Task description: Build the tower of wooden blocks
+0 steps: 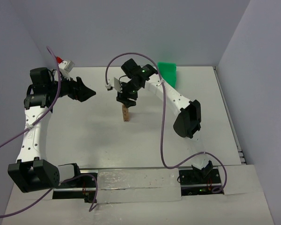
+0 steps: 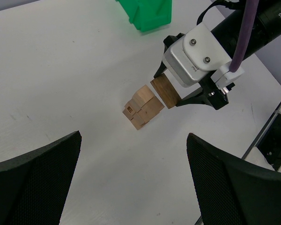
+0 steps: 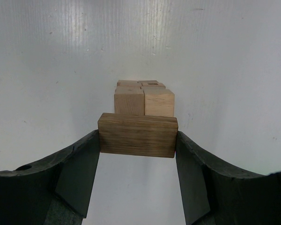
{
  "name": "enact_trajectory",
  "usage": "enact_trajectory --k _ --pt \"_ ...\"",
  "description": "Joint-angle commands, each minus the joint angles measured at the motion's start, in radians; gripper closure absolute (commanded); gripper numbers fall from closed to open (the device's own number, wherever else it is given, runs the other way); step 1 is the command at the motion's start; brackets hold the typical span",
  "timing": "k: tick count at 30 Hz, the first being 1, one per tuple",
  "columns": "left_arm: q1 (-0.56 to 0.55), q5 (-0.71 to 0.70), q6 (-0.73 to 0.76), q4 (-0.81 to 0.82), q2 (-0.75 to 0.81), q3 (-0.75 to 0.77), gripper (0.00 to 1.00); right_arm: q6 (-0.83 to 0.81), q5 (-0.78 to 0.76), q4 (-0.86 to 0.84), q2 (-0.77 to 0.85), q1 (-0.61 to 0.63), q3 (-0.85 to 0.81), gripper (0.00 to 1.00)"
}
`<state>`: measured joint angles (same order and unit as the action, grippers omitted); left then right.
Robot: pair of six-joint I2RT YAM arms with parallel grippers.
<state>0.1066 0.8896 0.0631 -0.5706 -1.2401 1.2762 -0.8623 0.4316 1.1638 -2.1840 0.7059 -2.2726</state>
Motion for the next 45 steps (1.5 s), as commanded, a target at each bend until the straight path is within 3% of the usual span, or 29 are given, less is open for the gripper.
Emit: enact_trajectory --k 1,45 --pt "0.007 0.030 -0.002 0.037 -0.002 0.025 0.01 -0.016 0.015 -0.011 -0.016 -0.008 -0.046 0.54" --pt "0.010 0.040 0.003 0.035 -0.010 0.021 0.01 -0.029 -0.005 -0.018 -0.066 -0.006 -0.073 0.43"
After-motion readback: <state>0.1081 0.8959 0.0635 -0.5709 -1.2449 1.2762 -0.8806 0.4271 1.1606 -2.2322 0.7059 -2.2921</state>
